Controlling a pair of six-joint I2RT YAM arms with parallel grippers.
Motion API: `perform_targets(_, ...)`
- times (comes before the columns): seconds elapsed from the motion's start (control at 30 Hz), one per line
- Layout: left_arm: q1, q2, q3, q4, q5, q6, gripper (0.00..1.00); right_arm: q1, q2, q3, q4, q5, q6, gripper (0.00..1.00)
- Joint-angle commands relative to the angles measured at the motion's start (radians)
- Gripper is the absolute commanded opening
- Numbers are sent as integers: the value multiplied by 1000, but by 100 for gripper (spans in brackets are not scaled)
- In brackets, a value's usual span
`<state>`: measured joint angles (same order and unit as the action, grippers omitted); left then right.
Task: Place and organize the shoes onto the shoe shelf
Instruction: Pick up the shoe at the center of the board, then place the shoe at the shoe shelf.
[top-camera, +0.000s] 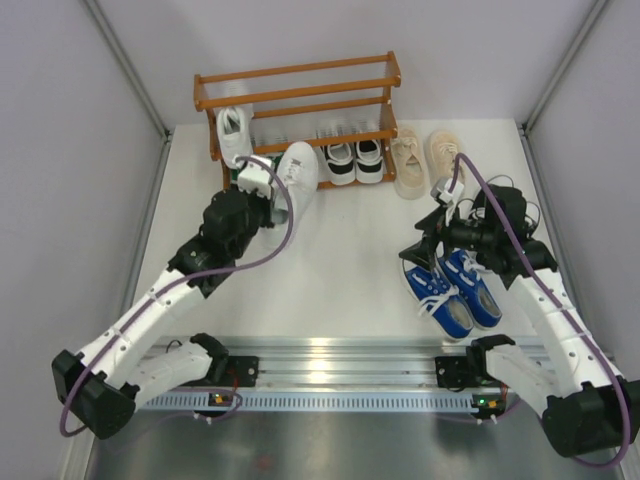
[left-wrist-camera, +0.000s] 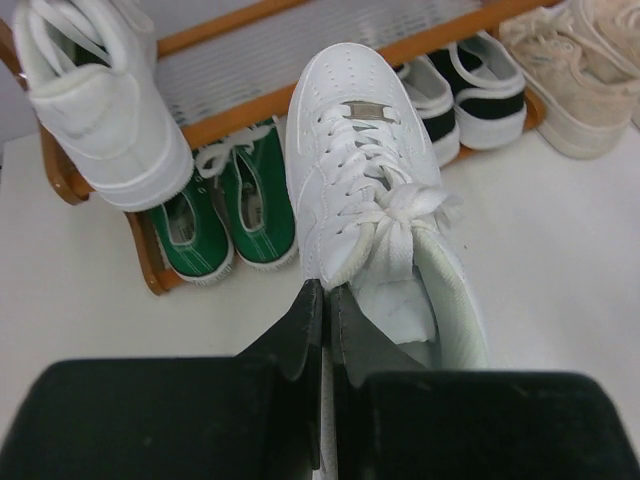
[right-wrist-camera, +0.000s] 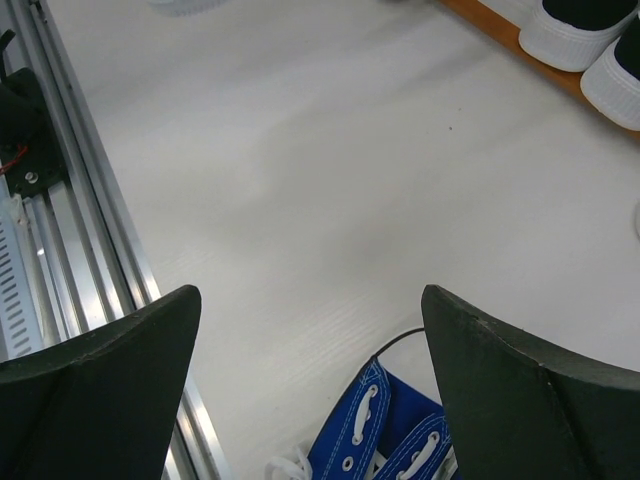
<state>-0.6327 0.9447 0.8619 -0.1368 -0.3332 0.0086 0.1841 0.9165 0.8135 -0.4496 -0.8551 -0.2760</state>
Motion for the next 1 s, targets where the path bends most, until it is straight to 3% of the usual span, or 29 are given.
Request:
perform_targets(0.0, 105, 38, 146, 181, 121, -4, 0, -15, -19, 24, 37, -16, 3, 92)
perform_targets(0.47, 292, 373, 417, 262, 207, -65, 0, -25, -36, 24, 38, -22, 8, 92)
perform_targets(0.97, 341, 555, 557, 379, 188, -94, 0, -26, -30, 26, 38, -24, 8, 92)
